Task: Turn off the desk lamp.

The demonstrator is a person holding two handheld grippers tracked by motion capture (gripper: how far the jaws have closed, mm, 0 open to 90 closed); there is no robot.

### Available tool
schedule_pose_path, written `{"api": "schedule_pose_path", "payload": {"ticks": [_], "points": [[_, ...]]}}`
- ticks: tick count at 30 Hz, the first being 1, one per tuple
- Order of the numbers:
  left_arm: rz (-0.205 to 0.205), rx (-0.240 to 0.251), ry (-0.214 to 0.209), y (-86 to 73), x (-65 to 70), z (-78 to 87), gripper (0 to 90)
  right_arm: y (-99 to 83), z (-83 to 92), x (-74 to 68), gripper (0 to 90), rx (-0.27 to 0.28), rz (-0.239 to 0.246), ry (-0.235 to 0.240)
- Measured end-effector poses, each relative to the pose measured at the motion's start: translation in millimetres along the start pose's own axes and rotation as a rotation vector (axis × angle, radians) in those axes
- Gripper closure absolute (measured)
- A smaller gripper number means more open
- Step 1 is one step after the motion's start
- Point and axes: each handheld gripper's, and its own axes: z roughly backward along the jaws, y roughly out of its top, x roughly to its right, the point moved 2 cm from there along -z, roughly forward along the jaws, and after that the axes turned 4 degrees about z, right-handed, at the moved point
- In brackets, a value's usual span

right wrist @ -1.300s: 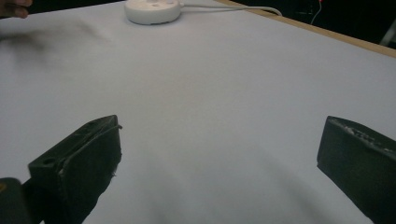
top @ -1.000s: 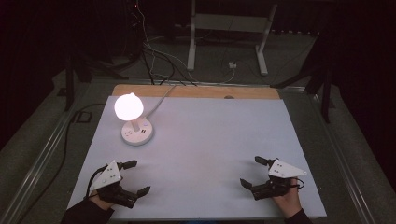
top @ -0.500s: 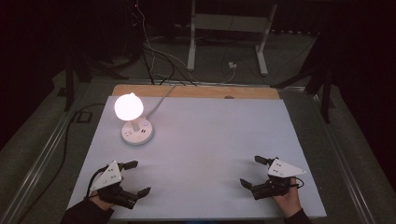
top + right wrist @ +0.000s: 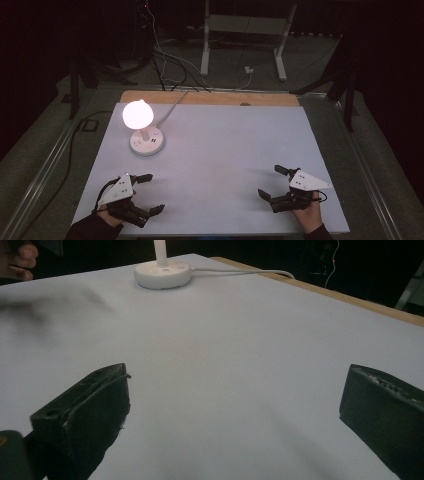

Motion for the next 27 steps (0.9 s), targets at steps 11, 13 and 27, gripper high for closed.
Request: {"api": "schedule_pose_path", "payload": {"ticks": [11,13,27], "points": [[-0.001,0.022,0.006,18.9,-1.7,-3.3,0.5,0.9,0.3,0.2,0.0,0.006,-0.005,-0.007],[0.0,0.03,0.012,21.8,-2.7,-3.1,0.5,1.1,0.2,0.4,0.0,0.008,-0.007,-0.005],[0.023,0.036,0.11,30.9,-20.2,-6.8,0.5,0.6,-0.7,0.3,0.0,0.004,-0.009,0.0]]}}
